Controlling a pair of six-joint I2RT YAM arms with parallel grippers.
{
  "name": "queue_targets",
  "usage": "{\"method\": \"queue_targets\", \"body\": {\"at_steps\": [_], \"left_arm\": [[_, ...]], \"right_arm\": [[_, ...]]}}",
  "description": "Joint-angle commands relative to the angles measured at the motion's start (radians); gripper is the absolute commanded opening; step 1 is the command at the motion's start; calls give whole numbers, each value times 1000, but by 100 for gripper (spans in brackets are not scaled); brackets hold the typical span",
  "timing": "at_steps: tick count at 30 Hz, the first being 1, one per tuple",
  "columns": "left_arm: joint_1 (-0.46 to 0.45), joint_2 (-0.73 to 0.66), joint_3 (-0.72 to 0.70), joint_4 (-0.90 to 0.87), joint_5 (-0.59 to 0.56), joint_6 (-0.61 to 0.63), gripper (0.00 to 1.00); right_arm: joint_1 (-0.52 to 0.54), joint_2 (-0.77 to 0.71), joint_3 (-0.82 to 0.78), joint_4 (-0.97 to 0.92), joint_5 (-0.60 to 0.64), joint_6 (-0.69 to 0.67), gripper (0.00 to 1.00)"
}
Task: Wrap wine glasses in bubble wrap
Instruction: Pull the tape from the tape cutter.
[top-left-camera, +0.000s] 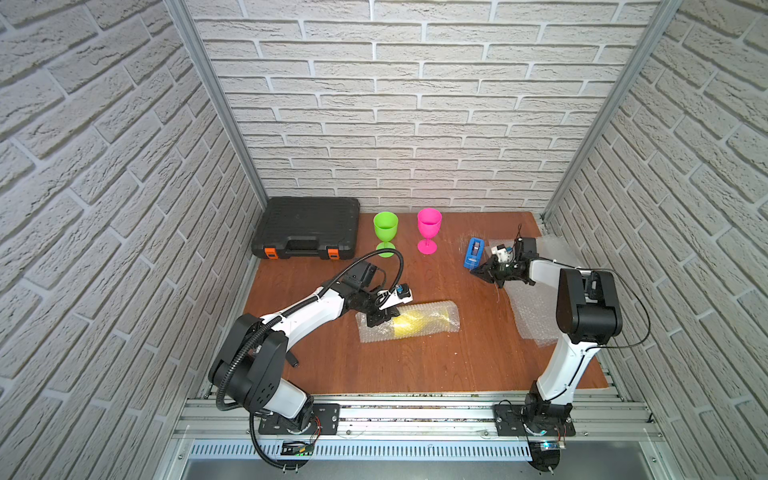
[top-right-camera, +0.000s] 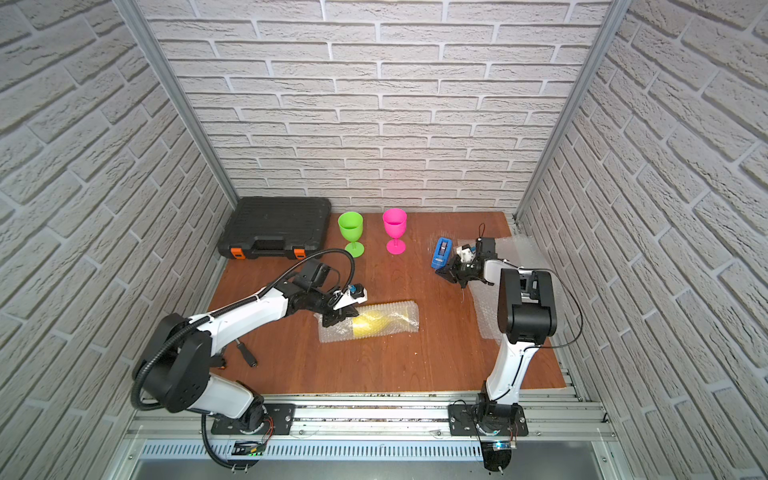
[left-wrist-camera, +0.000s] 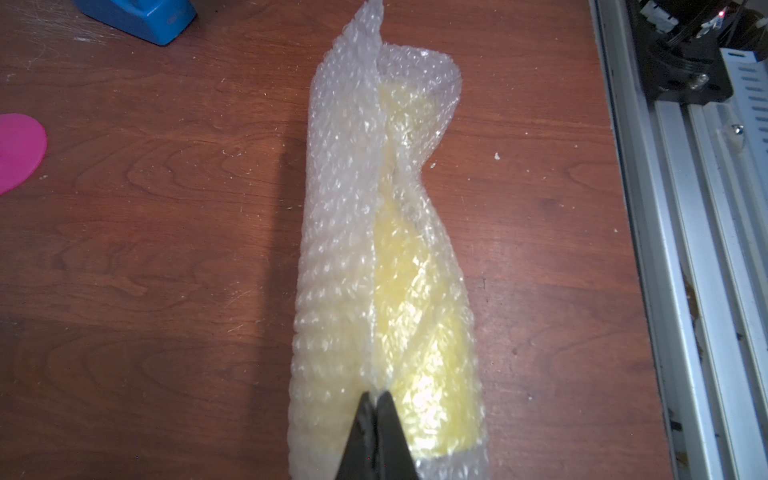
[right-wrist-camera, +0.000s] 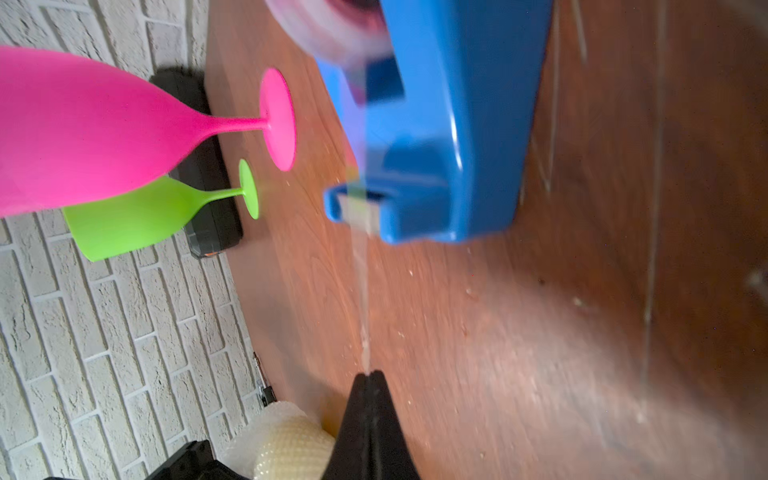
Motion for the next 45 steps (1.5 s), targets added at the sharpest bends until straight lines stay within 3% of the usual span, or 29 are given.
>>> {"method": "queue_targets", "body": {"at_steps": [1, 8, 16, 27, 45], "left_arm": [[-5, 13, -2, -26, -6, -3, 0], [-5, 15, -3, -30, -10, -3, 0], [-5, 15, -3, -33, -13, -3, 0], [-6, 18, -2, -35, -15, -2, 0], [-3, 32, 12, -52, -15, 11, 0]], "right_arm": [[15, -61, -62, -2, -22, -32, 3], [35, -138, -180, -1, -11, -51, 3], [47, -159, -205, 6, 43, -64, 3], [15, -64, -35, 139, 81, 23, 44], [14, 113, 69, 160, 119, 32, 48]]}}
